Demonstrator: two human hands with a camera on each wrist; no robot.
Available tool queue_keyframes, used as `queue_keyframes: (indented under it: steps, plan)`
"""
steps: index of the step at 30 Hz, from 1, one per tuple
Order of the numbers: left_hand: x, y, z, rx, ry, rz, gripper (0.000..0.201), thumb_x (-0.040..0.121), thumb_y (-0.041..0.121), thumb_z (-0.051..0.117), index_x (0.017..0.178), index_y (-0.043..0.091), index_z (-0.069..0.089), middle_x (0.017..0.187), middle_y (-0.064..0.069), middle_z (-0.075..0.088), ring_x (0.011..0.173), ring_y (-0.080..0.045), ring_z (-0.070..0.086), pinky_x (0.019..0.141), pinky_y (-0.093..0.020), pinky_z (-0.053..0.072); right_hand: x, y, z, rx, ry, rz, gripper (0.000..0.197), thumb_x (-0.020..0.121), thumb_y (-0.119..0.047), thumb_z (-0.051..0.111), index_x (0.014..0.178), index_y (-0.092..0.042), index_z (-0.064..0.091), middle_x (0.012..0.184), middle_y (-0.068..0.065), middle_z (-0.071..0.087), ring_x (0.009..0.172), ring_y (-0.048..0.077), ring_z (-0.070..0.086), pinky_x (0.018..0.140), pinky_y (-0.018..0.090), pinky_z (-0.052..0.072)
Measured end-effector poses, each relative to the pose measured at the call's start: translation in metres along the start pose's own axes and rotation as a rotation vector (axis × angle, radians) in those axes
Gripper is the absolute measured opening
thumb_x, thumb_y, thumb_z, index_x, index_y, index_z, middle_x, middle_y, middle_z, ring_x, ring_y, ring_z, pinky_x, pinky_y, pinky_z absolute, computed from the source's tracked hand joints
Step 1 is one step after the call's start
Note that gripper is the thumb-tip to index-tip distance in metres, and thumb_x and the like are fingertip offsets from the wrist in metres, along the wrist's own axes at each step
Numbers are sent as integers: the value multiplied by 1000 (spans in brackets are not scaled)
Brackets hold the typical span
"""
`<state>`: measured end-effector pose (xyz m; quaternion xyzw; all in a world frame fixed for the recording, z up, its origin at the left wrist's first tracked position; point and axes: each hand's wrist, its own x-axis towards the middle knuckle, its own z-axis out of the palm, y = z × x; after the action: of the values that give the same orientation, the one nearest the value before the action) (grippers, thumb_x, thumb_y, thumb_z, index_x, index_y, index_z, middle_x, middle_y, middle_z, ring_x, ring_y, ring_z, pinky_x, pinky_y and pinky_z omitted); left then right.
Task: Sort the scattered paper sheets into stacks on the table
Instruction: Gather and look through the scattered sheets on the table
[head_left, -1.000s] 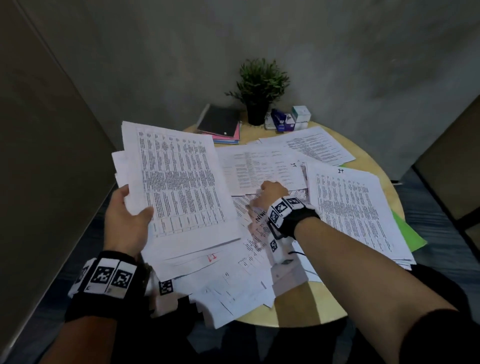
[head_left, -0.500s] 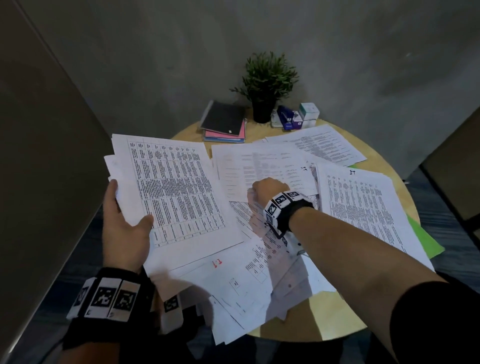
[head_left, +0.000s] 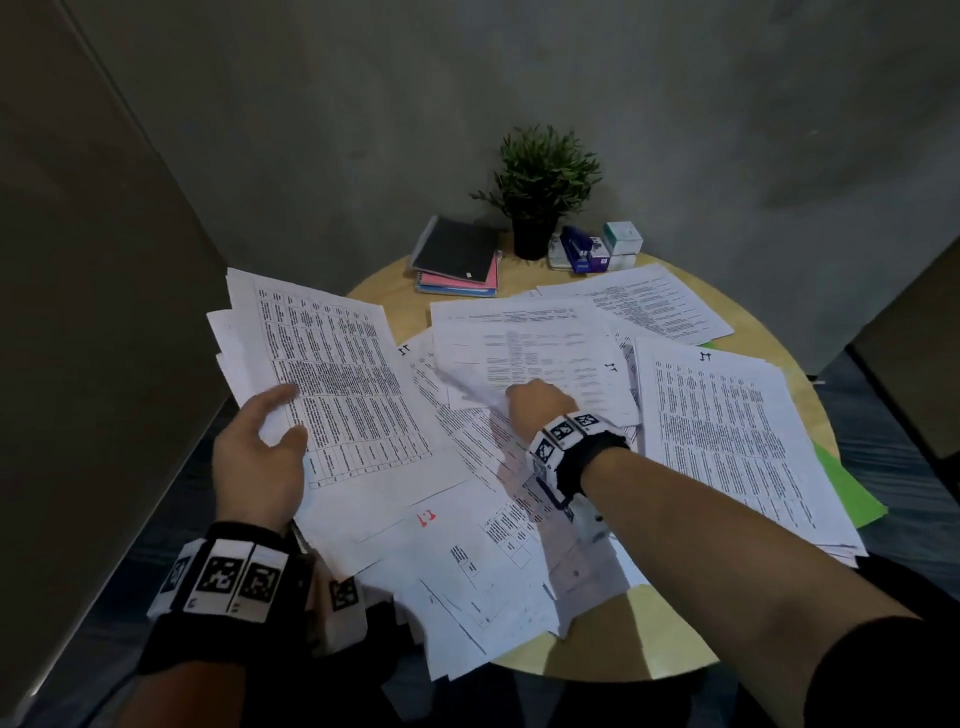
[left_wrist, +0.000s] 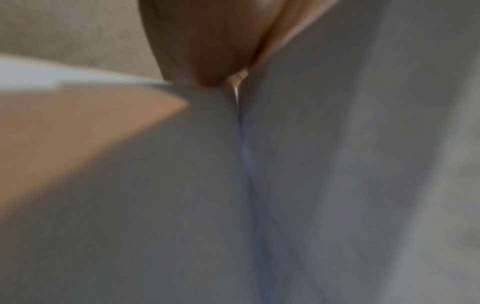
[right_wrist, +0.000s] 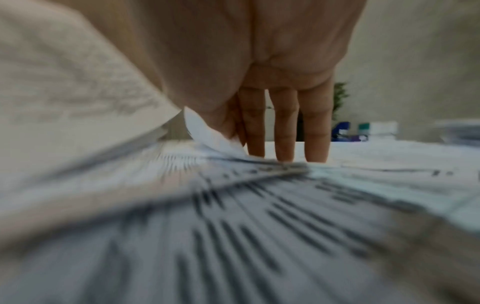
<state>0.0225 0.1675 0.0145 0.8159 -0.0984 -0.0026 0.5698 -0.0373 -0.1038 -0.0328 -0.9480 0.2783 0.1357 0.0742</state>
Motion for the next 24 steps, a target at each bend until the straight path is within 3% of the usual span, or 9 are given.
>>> queue_keyframes:
  steps: [2, 5, 8, 11, 13, 14, 17, 21, 24]
  plan:
    - [-1, 0, 1, 16, 0, -15, 34, 92, -3, 53, 111, 20, 68, 126, -7, 62, 125, -29, 52, 105, -36, 40, -9, 6, -13, 249, 144, 7, 23, 95, -14, 40, 104, -7, 61, 101, 14, 62, 88, 30, 62, 73, 34, 50]
    - [-4, 6, 10, 64, -18, 3, 30, 93, 1, 52, 104, 22, 70, 115, -15, 67, 111, -49, 55, 96, -53, 46, -31, -1, -38, 547, 337, -104, 20, 92, -16, 44, 84, -4, 58, 79, 13, 59, 72, 29, 57, 58, 29, 44]
    - [-10, 21, 26, 65, -49, 80, 20, 93, 12, 60, 109, 17, 70, 116, -6, 64, 112, -26, 59, 96, -34, 46, -57, -30, -63, 796, 306, -233, 19, 91, -13, 47, 77, -3, 53, 73, 10, 55, 69, 31, 57, 55, 34, 49]
    - [-23, 38, 41, 8, -141, 126, 34, 85, 26, 71, 117, 16, 67, 110, 7, 58, 113, -8, 54, 97, -25, 44, -77, -58, -75, 1211, 104, -282, 20, 93, -12, 49, 86, 6, 54, 81, 19, 56, 71, 39, 62, 56, 52, 57]
    - [-29, 43, 47, 28, -162, 195, 33, 82, 20, 74, 114, 20, 65, 103, 16, 58, 99, 11, 53, 85, -3, 39, -84, -69, -78, 1439, -92, -361, 22, 96, -15, 49, 88, 4, 57, 85, 18, 56, 71, 32, 60, 59, 45, 57]
    - [-29, 41, 48, 40, -140, 202, 28, 83, 13, 72, 109, 20, 64, 96, 17, 59, 91, 13, 55, 76, -1, 38, -86, -71, -79, 1484, -169, -403, 22, 98, -17, 48, 88, -2, 60, 87, 13, 59, 75, 28, 60, 63, 42, 56]
    - [-21, 32, 44, 41, -17, 54, 16, 87, -3, 59, 102, 2, 63, 85, 1, 60, 84, -13, 59, 68, -19, 42, -75, -62, -80, 1361, -187, -465, 19, 98, -25, 51, 100, -10, 63, 97, 4, 67, 85, 26, 66, 73, 37, 55]
    - [-3, 12, 30, -28, 32, -98, 29, 86, -6, 54, 112, 2, 64, 96, -4, 64, 90, -15, 58, 74, -23, 42, -27, -25, -65, 837, 69, -316, 8, 87, -23, 68, 91, -18, 64, 98, 2, 69, 84, 16, 64, 79, 33, 53]
    - [6, -3, 24, -70, 64, -176, 33, 85, -8, 53, 113, 4, 65, 100, -2, 65, 95, -19, 61, 80, -27, 44, 7, -3, -51, 365, 66, -199, 35, 83, -24, 70, 115, -15, 61, 121, 2, 61, 109, 19, 57, 89, 26, 46]
